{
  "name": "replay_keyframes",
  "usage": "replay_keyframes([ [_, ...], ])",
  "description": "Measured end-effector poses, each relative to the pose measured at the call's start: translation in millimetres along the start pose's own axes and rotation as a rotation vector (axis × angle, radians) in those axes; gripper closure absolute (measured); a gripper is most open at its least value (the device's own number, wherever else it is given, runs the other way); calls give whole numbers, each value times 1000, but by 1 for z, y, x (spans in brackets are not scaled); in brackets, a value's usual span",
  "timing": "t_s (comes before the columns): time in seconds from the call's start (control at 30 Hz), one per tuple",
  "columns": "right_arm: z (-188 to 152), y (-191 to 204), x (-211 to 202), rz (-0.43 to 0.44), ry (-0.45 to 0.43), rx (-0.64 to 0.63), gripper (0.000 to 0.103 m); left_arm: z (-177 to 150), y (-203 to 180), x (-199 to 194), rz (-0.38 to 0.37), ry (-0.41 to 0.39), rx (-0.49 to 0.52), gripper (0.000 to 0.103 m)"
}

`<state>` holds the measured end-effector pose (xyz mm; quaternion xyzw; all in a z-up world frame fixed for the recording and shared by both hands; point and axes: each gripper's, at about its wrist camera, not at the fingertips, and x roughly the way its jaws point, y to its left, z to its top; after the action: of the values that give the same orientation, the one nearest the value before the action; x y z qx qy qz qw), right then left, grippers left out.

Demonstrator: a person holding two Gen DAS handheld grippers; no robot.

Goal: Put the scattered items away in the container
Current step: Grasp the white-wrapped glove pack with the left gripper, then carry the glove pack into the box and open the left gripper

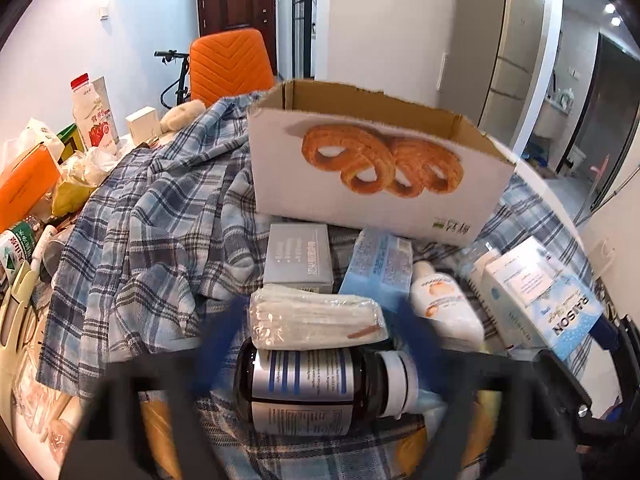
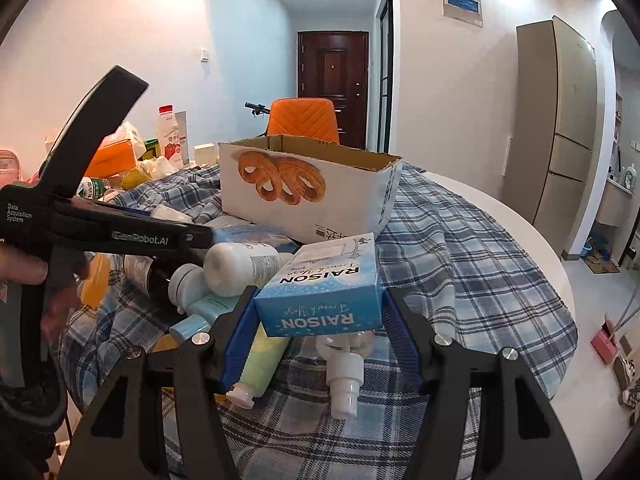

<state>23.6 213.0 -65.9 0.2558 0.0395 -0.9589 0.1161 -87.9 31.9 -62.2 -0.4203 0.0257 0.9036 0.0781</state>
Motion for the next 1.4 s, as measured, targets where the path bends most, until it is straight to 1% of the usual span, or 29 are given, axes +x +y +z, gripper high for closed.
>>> replay_keyframes([
  [0.17, -1, 2, 2, 5, 3, 8, 43, -1, 1, 0, 5, -6, 6, 48],
  [0.37, 4, 3, -3, -1, -20, -5, 43, -1, 2, -9, 11, -32, 2, 48],
  [0.6, 16, 3, -9, -6, -60, 0, 43, 6, 2, -25, 22, -74, 15, 48],
  [0.8, 32, 6, -16, -14, -118, -30, 43, 12, 1, -39, 30, -114, 23, 48],
  [0.83, 35, 7, -17, -15, -128, -35, 49, 14, 1, -42, 29, -120, 23, 48],
  [0.9, 41, 7, -17, -16, -136, -44, 67, 16, 1, -46, 28, -130, 24, 48],
  [1.0, 48, 6, -11, -20, -138, -41, 68, 23, 0, -50, 13, -147, 29, 48],
  [1.13, 53, 3, -4, 20, -125, -13, 76, 33, -4, -58, 2, -176, 36, 48],
  [1.2, 55, 2, -3, 20, -125, -18, 81, 38, -8, -62, 9, -194, 48, 48],
  [1.3, 56, -1, -1, 2, -115, -19, 81, 42, -11, -63, 13, -205, 58, 48],
  [1.4, 49, -12, -1, 14, -94, 19, 81, 41, -12, -62, 15, -205, 58, 48],
])
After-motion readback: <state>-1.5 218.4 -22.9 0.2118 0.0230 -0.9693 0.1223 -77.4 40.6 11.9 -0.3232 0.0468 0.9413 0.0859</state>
